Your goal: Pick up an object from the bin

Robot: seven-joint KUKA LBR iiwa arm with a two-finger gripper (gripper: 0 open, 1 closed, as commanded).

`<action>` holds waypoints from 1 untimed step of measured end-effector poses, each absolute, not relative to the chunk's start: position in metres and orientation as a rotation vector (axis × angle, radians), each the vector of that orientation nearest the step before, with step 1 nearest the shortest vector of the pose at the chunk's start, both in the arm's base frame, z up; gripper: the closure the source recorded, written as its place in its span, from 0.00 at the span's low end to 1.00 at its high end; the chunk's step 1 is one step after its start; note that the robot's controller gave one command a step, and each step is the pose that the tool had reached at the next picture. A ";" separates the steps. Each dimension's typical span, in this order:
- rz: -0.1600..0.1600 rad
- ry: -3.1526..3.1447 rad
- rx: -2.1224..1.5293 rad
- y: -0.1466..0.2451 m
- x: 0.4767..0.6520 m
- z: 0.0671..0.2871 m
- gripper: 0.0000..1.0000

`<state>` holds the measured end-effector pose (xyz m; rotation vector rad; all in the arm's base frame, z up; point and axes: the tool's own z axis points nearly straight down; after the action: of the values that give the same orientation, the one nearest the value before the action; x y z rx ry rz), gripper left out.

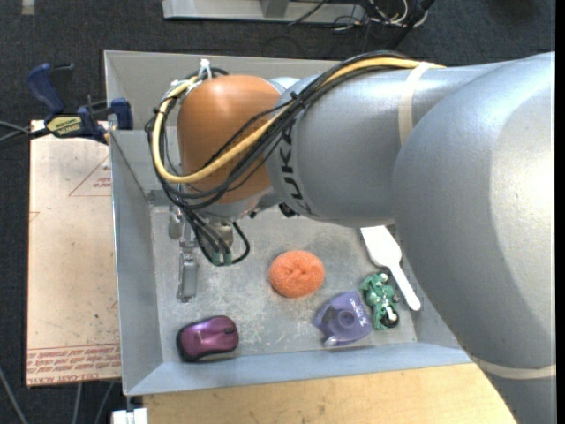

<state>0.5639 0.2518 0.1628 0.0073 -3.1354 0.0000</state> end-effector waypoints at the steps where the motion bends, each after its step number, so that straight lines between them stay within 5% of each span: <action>1: -0.003 -3.142 0.001 0.251 0.566 0.168 0.00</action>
Offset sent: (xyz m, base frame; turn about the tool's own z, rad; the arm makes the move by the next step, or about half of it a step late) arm -0.0759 -0.0358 -0.0928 -0.2994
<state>0.5658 0.2506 0.1679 0.0008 -3.1423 -0.0028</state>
